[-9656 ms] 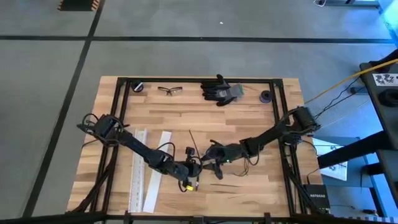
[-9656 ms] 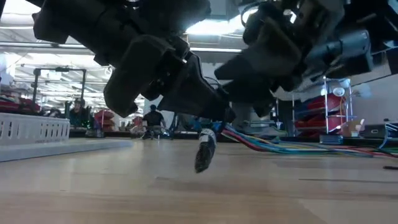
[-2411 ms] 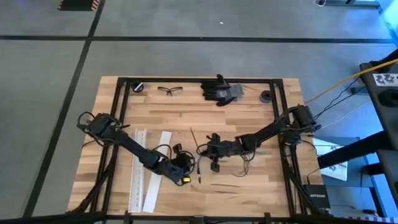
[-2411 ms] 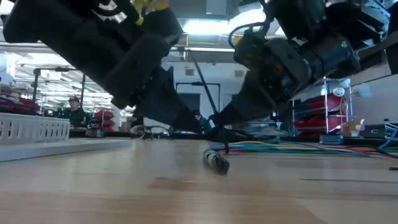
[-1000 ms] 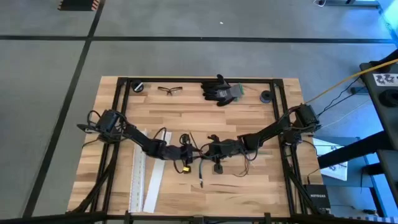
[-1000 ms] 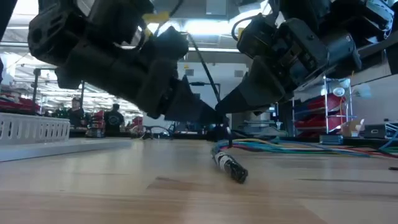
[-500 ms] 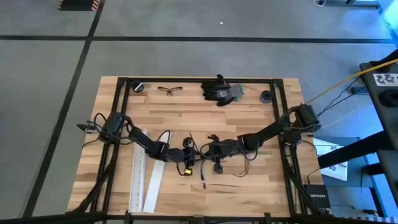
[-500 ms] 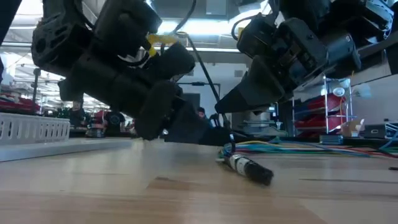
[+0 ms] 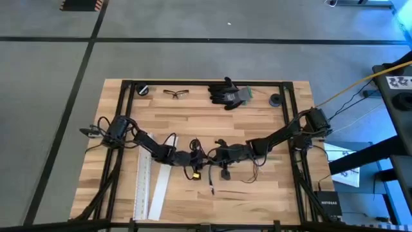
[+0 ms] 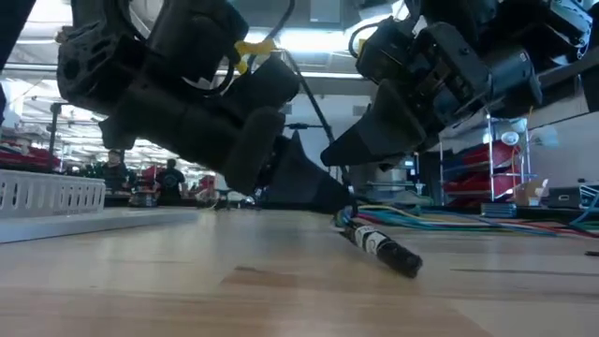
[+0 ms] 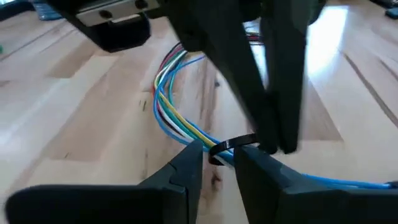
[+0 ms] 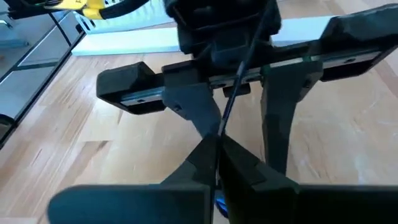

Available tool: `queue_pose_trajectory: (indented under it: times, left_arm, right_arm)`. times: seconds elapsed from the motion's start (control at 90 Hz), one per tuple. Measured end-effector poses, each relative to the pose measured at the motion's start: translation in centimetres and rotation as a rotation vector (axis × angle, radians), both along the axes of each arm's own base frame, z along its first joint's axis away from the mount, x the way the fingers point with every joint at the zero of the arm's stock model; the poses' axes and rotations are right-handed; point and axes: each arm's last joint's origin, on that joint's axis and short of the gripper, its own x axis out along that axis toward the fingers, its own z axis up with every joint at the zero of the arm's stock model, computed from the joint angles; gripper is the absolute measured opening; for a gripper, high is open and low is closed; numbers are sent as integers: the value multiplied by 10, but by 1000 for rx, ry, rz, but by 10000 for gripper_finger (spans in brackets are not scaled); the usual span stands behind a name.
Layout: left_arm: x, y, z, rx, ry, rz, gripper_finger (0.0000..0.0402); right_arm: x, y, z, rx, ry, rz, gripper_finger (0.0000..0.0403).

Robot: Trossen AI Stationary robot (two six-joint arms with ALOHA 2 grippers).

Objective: Ziptie cables
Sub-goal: Wrap the black zip tie around the cable wires to form a loop

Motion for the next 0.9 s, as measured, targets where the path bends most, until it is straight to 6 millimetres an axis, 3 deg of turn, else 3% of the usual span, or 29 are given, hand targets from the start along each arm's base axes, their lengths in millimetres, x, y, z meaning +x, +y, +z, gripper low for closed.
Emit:
queue_pose_trajectory:
  times: [0.111, 0.3, 0.467, 0.9]
  left_arm:
    - [1, 3, 0, -9, 2, 13, 7]
    - [-1, 6, -5, -64, 43, 46, 0]
    - [-5, 10, -12, -111, 104, 97, 0]
    - [-11, 13, -17, -155, 127, 157, 0]
  right_arm:
    - [0, 0, 0, -7, -4, -6, 0]
    - [0, 4, 3, -89, -53, 7, 0]
    - [-5, 14, 23, -168, -136, 20, 0]
    - [-43, 74, 57, -238, -247, 53, 0]
